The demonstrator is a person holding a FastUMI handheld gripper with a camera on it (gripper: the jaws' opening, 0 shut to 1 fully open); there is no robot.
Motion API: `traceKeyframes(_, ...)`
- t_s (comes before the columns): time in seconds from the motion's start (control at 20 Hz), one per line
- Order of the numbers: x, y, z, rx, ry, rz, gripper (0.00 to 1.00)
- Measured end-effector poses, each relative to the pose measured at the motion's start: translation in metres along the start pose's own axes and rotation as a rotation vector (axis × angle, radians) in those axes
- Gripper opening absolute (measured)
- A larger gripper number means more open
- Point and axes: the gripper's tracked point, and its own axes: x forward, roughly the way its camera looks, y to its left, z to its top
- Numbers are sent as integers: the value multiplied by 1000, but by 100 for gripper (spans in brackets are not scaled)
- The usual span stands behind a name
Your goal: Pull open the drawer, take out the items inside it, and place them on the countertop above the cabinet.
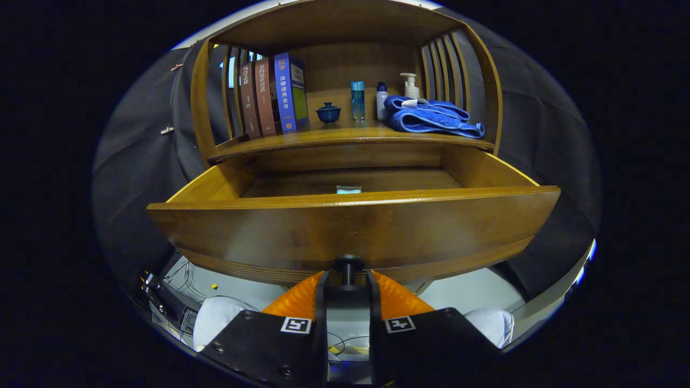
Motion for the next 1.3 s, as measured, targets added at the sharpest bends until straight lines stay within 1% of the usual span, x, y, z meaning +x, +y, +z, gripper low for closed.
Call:
traceKeyframes(0.25,-2,3,-7,-3,40,6,35)
traceKeyframes(0.35,-14,1,-3,-8,36,0,50)
traceKeyframes(0.45,-27,-3,4,-5,14,-19,81)
traceKeyframes(0.5,-36,-2,15,-3,-2,-20,97)
traceKeyframes(0.7,-57,11,66,9,-55,14,98)
traceKeyframes(0.8,-48,11,95,37,-60,24,97)
traceKeyframes(0.9,-28,10,119,68,-39,27,98)
traceKeyframes(1.0,1,6,133,72,18,19,99)
traceKeyframes(1.1,34,5,137,68,93,15,99)
traceKeyframes(1.25,76,7,120,83,262,15,99)
traceKeyframes(1.3,86,5,109,89,327,-2,99)
